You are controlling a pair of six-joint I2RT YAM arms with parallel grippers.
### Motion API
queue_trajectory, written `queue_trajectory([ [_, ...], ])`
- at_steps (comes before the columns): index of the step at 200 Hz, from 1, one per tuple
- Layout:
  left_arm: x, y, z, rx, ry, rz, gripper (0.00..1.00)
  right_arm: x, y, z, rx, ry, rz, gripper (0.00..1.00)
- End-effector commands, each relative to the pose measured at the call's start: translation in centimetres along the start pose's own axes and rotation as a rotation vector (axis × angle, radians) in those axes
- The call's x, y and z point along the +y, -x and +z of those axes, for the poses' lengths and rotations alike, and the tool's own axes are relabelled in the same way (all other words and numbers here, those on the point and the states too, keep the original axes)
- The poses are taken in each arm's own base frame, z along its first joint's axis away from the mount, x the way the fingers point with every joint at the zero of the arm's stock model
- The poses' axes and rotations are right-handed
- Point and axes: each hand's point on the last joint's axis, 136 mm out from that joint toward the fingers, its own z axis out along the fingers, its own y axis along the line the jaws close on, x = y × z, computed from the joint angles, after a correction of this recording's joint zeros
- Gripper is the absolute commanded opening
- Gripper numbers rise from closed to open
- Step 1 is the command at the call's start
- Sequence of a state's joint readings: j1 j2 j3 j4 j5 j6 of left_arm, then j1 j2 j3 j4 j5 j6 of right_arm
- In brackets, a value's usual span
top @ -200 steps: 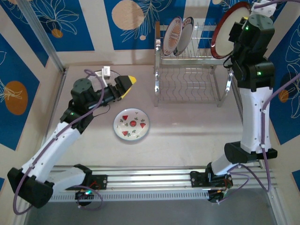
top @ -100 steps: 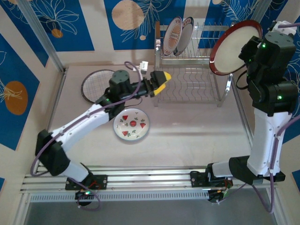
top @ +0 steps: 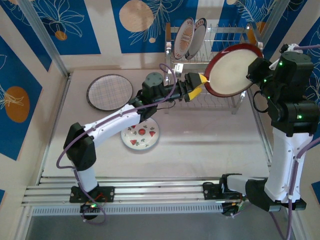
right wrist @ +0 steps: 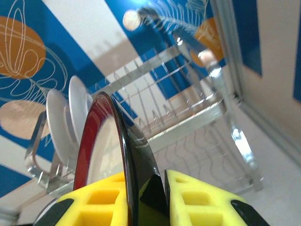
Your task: Unload the plates from the dish rack
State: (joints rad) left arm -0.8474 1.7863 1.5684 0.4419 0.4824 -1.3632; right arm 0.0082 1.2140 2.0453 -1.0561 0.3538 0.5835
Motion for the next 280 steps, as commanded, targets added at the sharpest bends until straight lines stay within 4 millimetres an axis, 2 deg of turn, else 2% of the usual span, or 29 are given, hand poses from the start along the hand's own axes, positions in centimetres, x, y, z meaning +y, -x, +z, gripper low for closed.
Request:
queue_trajectory([
  [1,-2.8,-0.3,0.1,0.012,-0.082,0.022,0.86,4.1,1.9,-2.0,-0.045,0.252,0.137,0.00],
  [70,-2.5,-1.1,-0.9,0.018,-0.054,0.009,0.64,4.5,-1.8,-0.5,0.108,0.375,0.244,0.00],
  [99,-2.7,-1.4,-1.5,0.023,-0.039,0.022,0.46,4.1,-2.8,-0.1,0.145,0.392,0.262,0.00],
  [133,-2.9,-1.7,-2.4,0.027,-0.026,0.037,0.20,4.5,-4.4,0.4,0.234,0.453,0.276,0.00],
  [167,-2.9,-1.8,-3.7,0.020,0.004,0.035,0.00,4.9,-6.1,0.6,0.312,0.508,0.276,0.00],
  [206,-3.1,-0.9,-6.2,-0.018,0.039,0.024,0.00,5.9,-8.0,0.6,0.411,0.572,0.244,0.34],
  [228,-3.5,-0.1,-8.2,-0.056,0.044,0.013,0.00,6.7,-8.7,0.5,0.438,0.600,0.207,0.50],
  [249,-4.1,0.6,-10.3,-0.089,0.049,0.015,0.00,7.7,-9.2,0.4,0.466,0.629,0.173,0.57],
  [280,-4.4,1.0,-13.7,-0.133,0.080,0.011,0.00,9.4,-9.8,0.2,0.478,0.674,0.088,0.61],
])
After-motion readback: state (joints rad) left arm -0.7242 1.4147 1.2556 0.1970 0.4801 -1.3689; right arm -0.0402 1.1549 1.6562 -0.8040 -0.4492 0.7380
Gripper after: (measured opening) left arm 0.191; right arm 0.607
